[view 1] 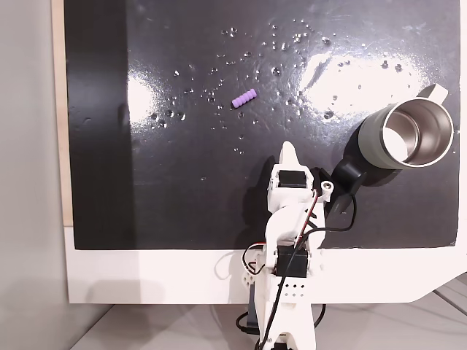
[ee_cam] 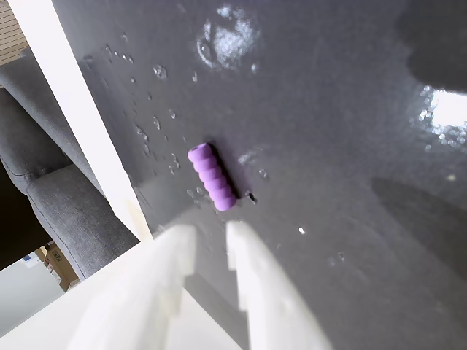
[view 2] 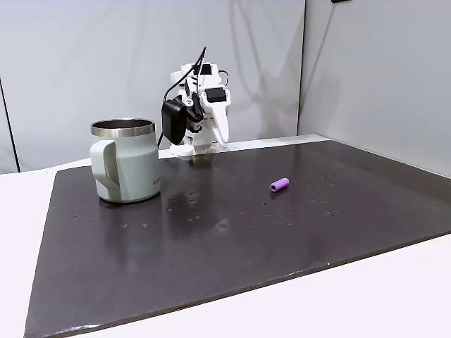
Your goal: Grasp a pengrip and put it in the cup.
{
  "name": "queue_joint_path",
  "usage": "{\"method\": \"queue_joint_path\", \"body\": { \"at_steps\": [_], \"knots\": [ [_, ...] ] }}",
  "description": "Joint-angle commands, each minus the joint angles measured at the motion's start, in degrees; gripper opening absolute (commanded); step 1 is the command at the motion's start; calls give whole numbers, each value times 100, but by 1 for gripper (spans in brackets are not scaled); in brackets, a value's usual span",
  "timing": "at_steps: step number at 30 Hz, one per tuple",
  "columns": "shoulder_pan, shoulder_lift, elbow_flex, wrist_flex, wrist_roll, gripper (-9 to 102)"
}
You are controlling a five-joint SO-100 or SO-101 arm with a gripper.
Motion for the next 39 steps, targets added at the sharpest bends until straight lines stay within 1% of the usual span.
{"method": "queue_joint_path", "body": {
  "at_steps": [1, 10, 13, 16, 19, 22, 26, 29, 34, 39],
  "knots": [
    [-167, 53, -35, 26, -237, 0],
    [-176, 53, -44, 18, -334, 0],
    [-264, 53, -439, 88, -483, 0],
    [-624, -272, -1283, 413, -562, 0],
    [-1046, -1714, -2654, 817, -536, 0],
    [-1397, -3261, -4307, 1617, -466, 0],
    [-2101, -4184, -5722, 2408, -466, 0],
    [-2698, -4605, -6311, 2971, -782, 0],
    [-3586, -5414, -6961, 3718, -791, 0],
    [-3832, -6038, -7260, 3929, -1116, 0]
  ]
}}
